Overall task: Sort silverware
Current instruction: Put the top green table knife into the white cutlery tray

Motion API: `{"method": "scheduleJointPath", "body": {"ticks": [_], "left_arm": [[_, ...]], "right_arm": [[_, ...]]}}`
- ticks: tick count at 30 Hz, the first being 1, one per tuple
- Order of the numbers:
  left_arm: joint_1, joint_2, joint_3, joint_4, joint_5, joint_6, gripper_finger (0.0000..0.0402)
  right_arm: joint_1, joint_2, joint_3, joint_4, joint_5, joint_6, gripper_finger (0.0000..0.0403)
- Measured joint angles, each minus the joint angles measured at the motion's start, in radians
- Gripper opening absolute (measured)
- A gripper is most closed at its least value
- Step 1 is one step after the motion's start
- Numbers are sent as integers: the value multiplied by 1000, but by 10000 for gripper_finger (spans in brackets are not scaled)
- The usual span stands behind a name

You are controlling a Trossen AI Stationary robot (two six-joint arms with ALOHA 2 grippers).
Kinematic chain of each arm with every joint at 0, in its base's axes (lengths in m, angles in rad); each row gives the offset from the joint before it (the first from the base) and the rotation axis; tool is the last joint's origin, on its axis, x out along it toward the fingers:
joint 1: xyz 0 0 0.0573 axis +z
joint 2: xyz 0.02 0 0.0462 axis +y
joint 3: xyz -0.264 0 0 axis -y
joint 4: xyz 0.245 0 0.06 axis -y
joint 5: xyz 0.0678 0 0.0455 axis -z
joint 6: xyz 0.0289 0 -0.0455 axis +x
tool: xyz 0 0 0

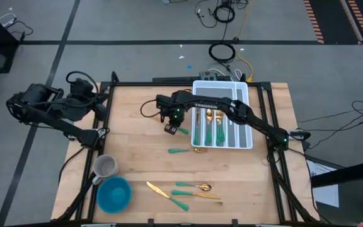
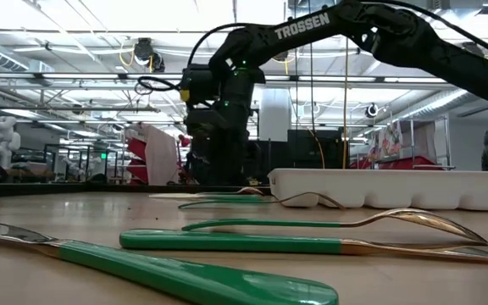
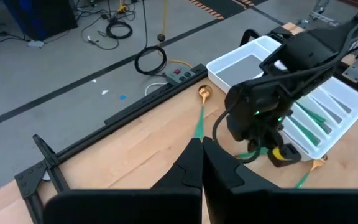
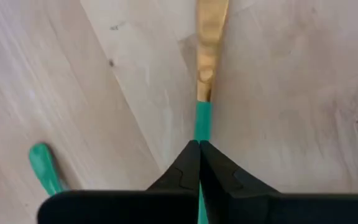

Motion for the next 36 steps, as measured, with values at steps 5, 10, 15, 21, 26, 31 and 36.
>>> {"method": "scheduleJointPath", "body": {"ticks": [5, 10, 15, 21, 26, 31, 36], "left_arm": [[0, 1, -8, 3, 0, -1, 0], [0, -2, -8, 4, 0, -2, 0], [0, -3, -8, 4, -1, 0, 0], [0, -4, -8, 4, -1, 1, 0], [0, -4, -8, 4, -1, 4, 0], [0, -4, -8, 4, 0, 4, 0], [0, -4, -8, 4, 0, 4, 0]], "right_arm": [[-9, -20, 1, 5, 1, 27, 3], [-18, -42, 4, 5, 50, -6, 1], [-6, -22, 1, -65, 45, -170, 50], [20, -12, -31, -33, 174, -209, 180], [21, -9, -42, 13, 173, -150, 224], [21, 28, -42, 6, 177, -151, 214], [32, 79, -36, -15, 150, -171, 196]]}}
